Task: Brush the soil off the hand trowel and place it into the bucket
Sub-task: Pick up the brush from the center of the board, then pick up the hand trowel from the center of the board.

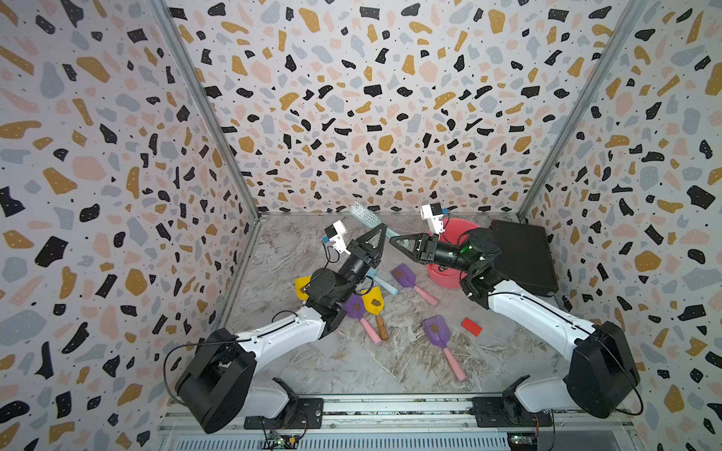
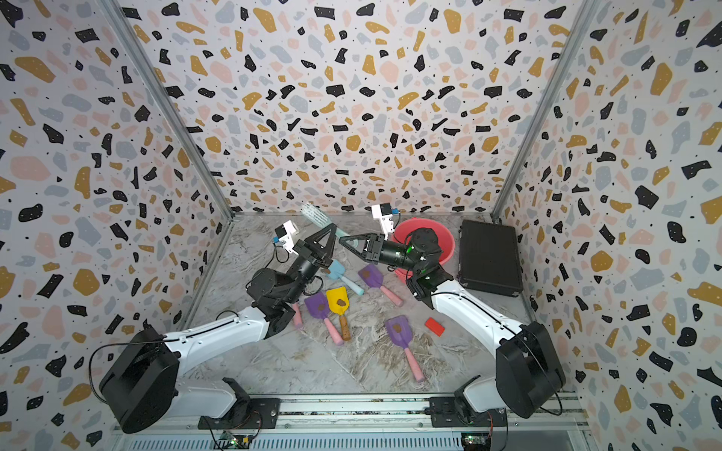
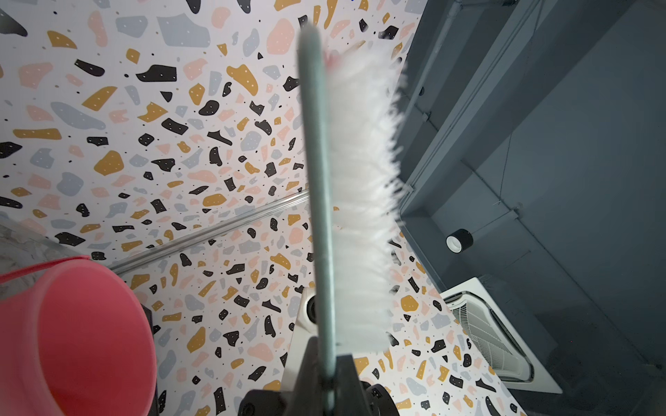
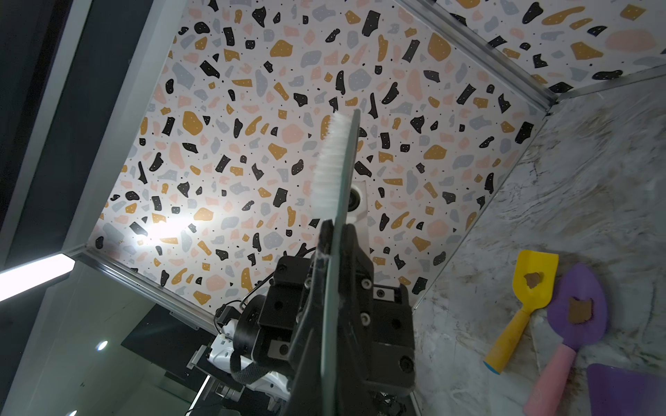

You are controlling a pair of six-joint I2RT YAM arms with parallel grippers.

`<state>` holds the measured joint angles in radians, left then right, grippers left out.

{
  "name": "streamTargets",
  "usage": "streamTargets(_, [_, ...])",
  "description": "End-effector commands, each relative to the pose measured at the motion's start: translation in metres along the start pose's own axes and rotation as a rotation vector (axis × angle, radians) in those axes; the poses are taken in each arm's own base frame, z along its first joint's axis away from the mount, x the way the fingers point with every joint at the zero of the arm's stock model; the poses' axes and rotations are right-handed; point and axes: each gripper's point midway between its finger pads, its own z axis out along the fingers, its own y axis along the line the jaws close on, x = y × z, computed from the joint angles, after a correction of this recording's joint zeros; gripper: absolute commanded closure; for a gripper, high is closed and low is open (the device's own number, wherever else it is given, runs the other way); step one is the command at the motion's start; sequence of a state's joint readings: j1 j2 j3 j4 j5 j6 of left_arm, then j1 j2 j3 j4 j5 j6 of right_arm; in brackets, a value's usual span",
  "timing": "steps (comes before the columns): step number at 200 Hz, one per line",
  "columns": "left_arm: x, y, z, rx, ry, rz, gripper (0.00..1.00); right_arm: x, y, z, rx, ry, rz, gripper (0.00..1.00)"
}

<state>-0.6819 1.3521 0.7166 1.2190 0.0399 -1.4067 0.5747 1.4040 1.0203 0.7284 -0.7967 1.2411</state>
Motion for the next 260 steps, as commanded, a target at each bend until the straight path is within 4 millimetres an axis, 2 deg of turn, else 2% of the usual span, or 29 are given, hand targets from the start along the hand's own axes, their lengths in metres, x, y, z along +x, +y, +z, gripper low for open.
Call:
streamTargets(1, [0.011,-0.043,-0.007,0.147,0.041,0.022,1.00,-0.010,0.022,-0.005,0.006,-0.038,-0.088,1.00])
streamTargets(9, [0.012,-0.045,-0.010,0.154,0.046,0.042,1.00,-0.010,0.023,-0.008,0.026,-0.040,-0.104,1.00])
streamTargets(11, [0.013,-0.045,-0.010,0.154,0.048,0.049,0.97,-0.010,0.024,-0.008,0.029,-0.039,-0.109,1.00])
streamTargets(15, [0.014,-0.047,-0.011,0.156,0.054,0.065,0.87,-0.009,0.024,-0.010,0.041,-0.039,-0.116,1.00])
streamTargets(23, [0.015,-0.048,-0.015,0.148,0.061,0.097,0.57,-0.008,0.026,-0.014,0.063,-0.040,-0.137,1.00])
streamTargets(29, [0.015,-0.045,-0.019,0.119,0.067,0.124,0.36,-0.007,0.028,-0.017,0.082,-0.038,-0.155,1.00])
streamTargets(34, [0.015,-0.040,-0.022,0.083,0.076,0.149,0.23,-0.006,0.027,-0.020,0.105,-0.037,-0.167,1.00])
streamTargets(42, [0.014,-0.030,-0.029,0.005,0.092,0.193,0.09,-0.004,0.024,-0.026,0.149,-0.033,-0.181,1.00])
streamTargets(53, [0.013,-0.019,-0.041,-0.110,0.121,0.276,0.02,-0.002,0.016,-0.035,0.216,-0.024,-0.197,1.00])
streamTargets(67, [0.005,-0.008,-0.063,-0.278,0.144,0.390,0.00,0.000,0.001,-0.048,0.324,0.003,-0.207,1.00])
streamTargets(87, [-0.017,-0.002,-0.097,-0.500,0.167,0.557,0.01,0.008,-0.016,-0.067,0.479,0.075,-0.231,1.00])
streamTargets(100, [-0.033,0.002,-0.117,-0.638,0.199,0.616,0.01,0.015,-0.026,-0.079,0.590,0.144,-0.259,1.00])
streamTargets(115, [-0.049,0.020,-0.151,-0.879,0.259,0.628,0.01,0.022,-0.038,-0.094,0.703,0.216,-0.277,1.00])
streamTargets(138, [-0.070,0.047,-0.203,-1.220,0.323,0.568,0.03,0.029,-0.052,-0.114,0.844,0.287,-0.259,1.00])
streamTargets(162, [-0.088,0.076,-0.251,-1.441,0.320,0.473,0.06,0.039,-0.056,-0.123,0.878,0.317,-0.222,1.00])
streamTargets(180, [-0.093,0.102,-0.281,-1.548,0.320,0.380,0.07,0.047,-0.057,-0.125,0.872,0.340,-0.197,1.00])
streamTargets(207, [-0.094,0.132,-0.310,-1.644,0.315,0.261,0.07,0.056,-0.060,-0.126,0.853,0.350,-0.170,1.00])
streamTargets(237, [-0.090,0.160,-0.314,-1.645,0.343,0.227,0.10,0.064,-0.065,-0.123,0.813,0.336,-0.145,1.00])
streamTargets(260, [-0.085,0.184,-0.325,-1.683,0.366,0.184,0.13,0.067,-0.066,-0.117,0.766,0.319,-0.124,1.00])
